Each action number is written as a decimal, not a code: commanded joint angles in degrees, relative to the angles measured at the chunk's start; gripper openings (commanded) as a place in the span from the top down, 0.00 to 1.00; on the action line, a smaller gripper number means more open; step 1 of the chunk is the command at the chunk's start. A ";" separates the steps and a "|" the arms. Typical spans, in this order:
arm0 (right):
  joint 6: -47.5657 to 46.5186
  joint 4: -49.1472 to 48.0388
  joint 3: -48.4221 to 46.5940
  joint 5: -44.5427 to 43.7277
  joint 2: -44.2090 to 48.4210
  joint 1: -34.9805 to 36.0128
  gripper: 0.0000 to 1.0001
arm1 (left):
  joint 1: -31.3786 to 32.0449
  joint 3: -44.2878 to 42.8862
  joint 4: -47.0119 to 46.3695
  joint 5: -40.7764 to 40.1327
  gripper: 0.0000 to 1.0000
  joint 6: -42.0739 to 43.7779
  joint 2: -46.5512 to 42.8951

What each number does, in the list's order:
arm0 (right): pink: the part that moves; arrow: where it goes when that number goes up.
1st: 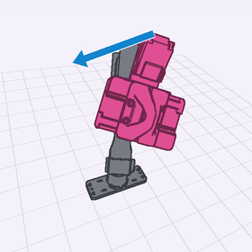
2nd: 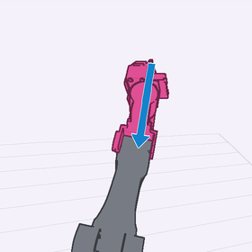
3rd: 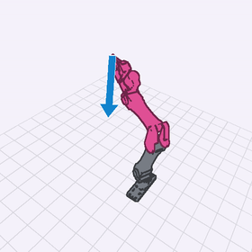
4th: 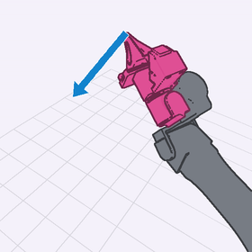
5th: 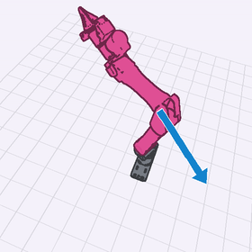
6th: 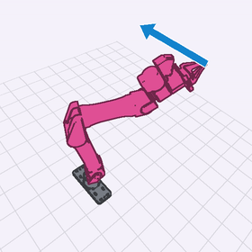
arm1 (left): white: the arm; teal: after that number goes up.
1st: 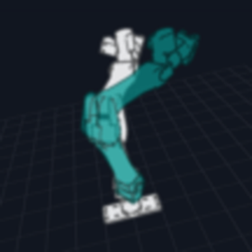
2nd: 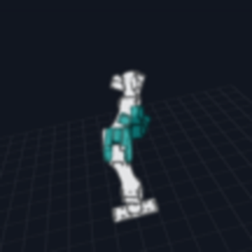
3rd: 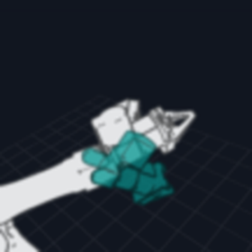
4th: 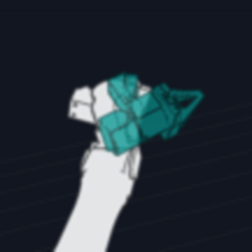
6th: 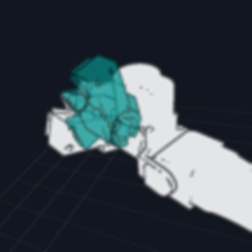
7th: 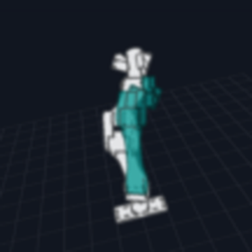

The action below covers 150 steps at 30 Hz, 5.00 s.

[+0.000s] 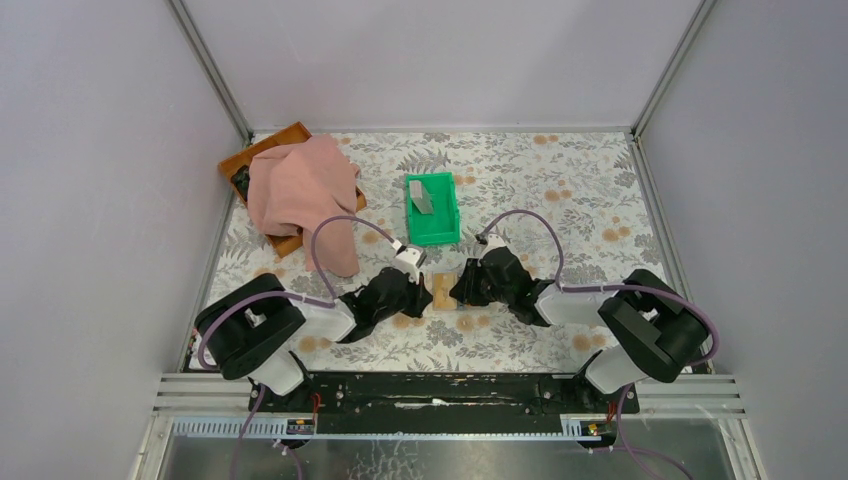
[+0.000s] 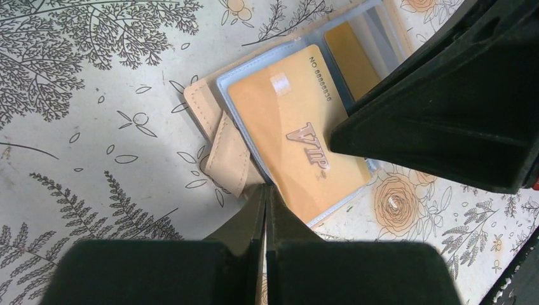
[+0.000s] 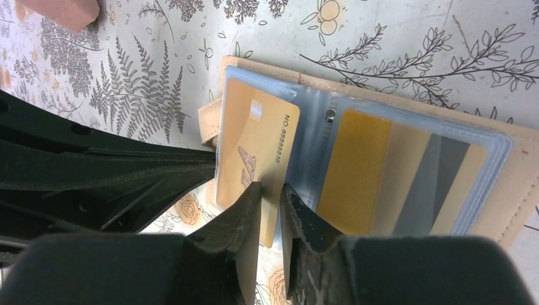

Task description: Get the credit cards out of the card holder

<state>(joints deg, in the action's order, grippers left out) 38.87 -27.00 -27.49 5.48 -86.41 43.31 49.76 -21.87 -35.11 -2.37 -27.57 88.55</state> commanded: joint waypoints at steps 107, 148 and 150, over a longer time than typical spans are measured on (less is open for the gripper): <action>-3.26 4.11 4.40 6.95 14.21 -8.44 0.74 | 1.86 -3.96 5.13 1.24 1.00 -0.22 10.74; -8.21 1.90 5.58 37.20 28.67 -10.89 1.00 | -3.01 -2.72 14.87 6.51 0.50 3.39 -29.96; -8.45 1.53 6.03 40.04 29.74 -10.88 1.00 | -4.50 -2.51 13.88 11.65 0.54 3.61 -30.78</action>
<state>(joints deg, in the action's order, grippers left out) 30.22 -19.51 -21.74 34.44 -58.13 32.56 47.53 -25.21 -17.08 -0.82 -24.99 59.96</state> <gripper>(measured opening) 0.031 0.487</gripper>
